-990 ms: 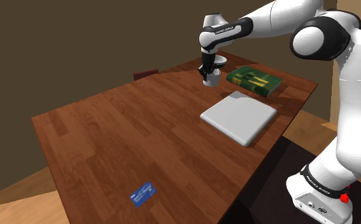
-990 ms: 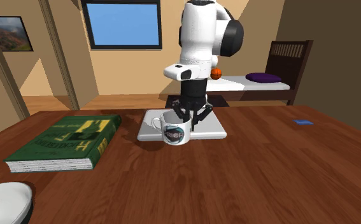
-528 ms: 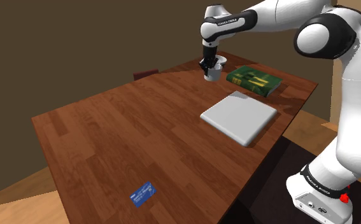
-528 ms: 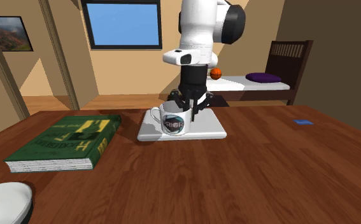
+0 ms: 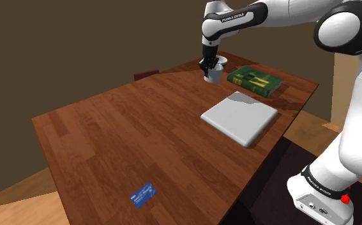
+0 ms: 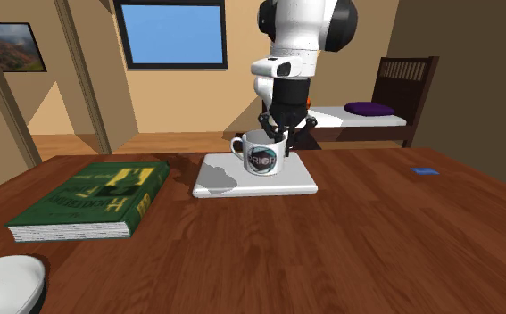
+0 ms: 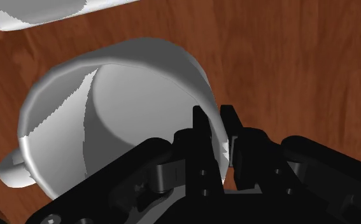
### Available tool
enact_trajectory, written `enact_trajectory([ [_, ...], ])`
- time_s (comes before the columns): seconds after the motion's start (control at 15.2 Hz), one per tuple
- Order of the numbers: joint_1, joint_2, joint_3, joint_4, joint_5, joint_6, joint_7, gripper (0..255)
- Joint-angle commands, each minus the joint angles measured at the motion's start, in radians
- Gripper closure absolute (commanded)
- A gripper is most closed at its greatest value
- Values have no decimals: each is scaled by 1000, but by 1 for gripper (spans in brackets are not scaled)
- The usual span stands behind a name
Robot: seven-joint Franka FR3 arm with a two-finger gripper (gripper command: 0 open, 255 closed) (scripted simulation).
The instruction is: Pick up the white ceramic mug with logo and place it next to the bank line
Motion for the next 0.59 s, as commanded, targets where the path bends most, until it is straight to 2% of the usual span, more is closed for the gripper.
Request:
enact_trajectory([
  [0.0,27,-60,8,-88,-8,26,37,255],
  [0.53,122,-249,60,-350,-29,94,191,255],
])
